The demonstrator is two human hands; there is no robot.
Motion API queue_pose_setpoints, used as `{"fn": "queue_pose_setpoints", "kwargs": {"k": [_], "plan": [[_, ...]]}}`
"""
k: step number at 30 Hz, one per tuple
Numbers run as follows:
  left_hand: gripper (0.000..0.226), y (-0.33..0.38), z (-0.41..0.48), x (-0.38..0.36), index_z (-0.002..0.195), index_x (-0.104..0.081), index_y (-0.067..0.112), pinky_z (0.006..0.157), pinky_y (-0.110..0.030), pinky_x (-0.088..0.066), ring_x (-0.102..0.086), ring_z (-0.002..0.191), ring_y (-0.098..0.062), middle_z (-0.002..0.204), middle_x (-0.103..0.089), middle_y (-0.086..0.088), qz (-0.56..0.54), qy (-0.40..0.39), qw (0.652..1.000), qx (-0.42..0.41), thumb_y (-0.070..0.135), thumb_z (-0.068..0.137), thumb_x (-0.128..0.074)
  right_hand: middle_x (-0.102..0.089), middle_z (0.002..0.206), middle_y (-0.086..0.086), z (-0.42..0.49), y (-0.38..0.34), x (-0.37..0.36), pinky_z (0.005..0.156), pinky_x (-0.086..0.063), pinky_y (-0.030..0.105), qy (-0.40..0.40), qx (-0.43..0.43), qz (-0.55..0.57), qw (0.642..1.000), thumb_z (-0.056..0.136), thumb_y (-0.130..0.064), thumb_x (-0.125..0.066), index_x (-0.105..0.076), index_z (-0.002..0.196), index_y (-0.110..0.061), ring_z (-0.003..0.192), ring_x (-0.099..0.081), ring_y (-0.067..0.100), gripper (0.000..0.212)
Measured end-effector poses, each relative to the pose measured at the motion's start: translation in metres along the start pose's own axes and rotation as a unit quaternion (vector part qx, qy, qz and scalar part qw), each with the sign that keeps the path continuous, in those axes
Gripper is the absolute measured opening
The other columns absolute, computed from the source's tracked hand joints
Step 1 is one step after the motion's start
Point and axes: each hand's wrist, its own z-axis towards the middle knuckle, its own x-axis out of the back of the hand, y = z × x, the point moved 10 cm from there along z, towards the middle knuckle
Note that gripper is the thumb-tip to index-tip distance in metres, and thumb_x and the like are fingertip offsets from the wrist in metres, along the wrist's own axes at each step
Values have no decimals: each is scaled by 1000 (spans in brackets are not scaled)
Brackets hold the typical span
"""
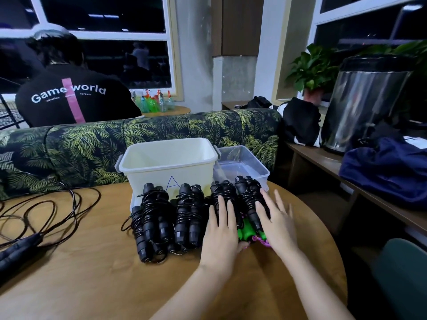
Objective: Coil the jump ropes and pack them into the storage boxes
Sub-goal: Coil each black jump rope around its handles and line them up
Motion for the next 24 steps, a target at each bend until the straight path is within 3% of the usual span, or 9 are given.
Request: {"fn": "queue_pose_setpoints", "kwargs": {"k": [4, 7, 10, 12, 14, 17, 20, 24], "plan": [[116, 0, 8, 0, 139, -35, -2, 92, -46, -55, -57, 121, -44, 143, -48, -27, -7, 25, 1000, -4, 50, 53, -91, -30, 159, -7, -1, 3, -17, 109, -35, 53, -55, 8, 7, 998, 100, -53, -35, -5, 153, -49, 144, -30, 32, 61], [112, -3, 11, 1, 140, -42, -1, 95, -49, -53, -58, 120, -43, 144, -48, -26, 2, 24, 1000, -12, 55, 55, -89, -31, 159, -8, 0, 4, -15, 109, -34, 54, -55, 10, 35, 998, 99, -51, -43, -3, 153, -50, 143, -31, 32, 67], [100, -6, 0, 19, 138, -54, 5, 106, -52, -45, -56, 124, -40, 143, -50, -23, 7, 66, 997, -45, 58, 59, -85, -31, 159, -6, -3, 1, -13, 111, -31, 55, -43, 15, -1, 999, 97, -53, -44, -1, 154, -46, 144, -28, 34, 71], [93, -16, -11, 41, 140, -52, 11, 112, -53, -31, -52, 129, -39, 144, -50, -18, 15, 116, 990, -72, 56, 65, -83, -23, 163, -1, -7, -3, -9, 116, -23, 55, -30, -1, -61, 998, 98, -53, -43, 0, 156, -39, 148, -18, 35, 73], [91, -44, -24, 60, 144, -46, 17, 114, -57, -25, -45, 133, -43, 150, -44, -16, 9, 149, 987, -57, 53, 68, -81, -18, 164, 2, -14, -23, 3, 119, -19, 54, 20, 18, -90, 996, 99, -46, -47, -7, 157, -31, 151, -10, 35, 72], [104, -109, -42, 62, 151, -33, 30, 110, -65, -25, -33, 138, -50, 160, -25, -13, -22, 116, 992, 38, 57, 63, -83, -33, 158, 5, -37, -84, 12, 115, -34, 51, 109, 161, -43, 980, 96, -27, -58, -33, 152, -20, 145, -26, 30, 62], [112, -158, -53, 40, 155, -12, 44, 114, -65, -17, -10, 145, -51, 165, 11, -7, -65, 46, 993, 87, 60, 67, -80, -28, 158, -3, -65, -146, -29, 105, -44, 41, 18, 280, -52, 958, 92, -36, -55, -34, 150, -29, 140, -28, 23, 62], [91, -164, -52, 26, 152, -8, 48, 119, -55, -14, 4, 149, -45, 157, 34, 1, -143, 1, 989, 41, 36, 88, -71, 19, 162, -13, -72, -158, -96, 110, -39, 50, -187, 269, -122, 937, 86, -55, -65, -10, 153, -48, 151, -2, 32, 87]]}}
